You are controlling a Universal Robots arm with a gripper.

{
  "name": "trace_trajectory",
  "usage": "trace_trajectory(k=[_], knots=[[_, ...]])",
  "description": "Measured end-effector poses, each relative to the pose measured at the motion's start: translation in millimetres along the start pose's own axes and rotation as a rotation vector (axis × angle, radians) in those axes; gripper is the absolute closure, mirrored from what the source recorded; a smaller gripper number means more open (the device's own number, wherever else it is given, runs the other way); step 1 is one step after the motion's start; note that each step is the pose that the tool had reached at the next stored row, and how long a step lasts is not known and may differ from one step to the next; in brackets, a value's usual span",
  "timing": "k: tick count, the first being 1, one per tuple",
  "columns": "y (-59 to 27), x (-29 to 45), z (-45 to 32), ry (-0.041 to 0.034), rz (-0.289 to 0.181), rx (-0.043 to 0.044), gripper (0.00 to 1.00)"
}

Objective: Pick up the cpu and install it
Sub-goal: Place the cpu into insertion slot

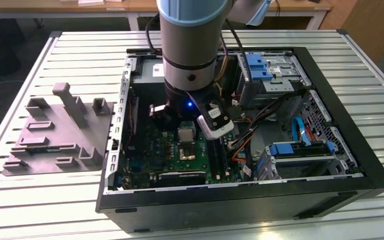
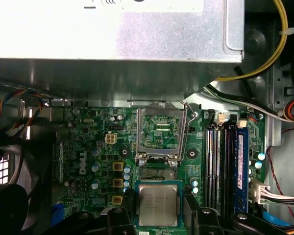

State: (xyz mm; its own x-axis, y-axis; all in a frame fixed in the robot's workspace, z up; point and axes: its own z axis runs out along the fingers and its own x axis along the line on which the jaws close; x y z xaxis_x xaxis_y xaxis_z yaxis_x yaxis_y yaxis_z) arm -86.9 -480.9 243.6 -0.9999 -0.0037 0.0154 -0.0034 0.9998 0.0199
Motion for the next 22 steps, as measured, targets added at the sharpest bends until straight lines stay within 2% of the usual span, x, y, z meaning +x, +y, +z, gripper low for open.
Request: trace_trajectory(k=[5, 22], knots=[[0.0, 0.0, 1.1, -0.0002, 0.0, -0.0005, 0.53], [-3.2, -1.4, 31.4, 0.001, 0.001, 0.0002, 0.53]])
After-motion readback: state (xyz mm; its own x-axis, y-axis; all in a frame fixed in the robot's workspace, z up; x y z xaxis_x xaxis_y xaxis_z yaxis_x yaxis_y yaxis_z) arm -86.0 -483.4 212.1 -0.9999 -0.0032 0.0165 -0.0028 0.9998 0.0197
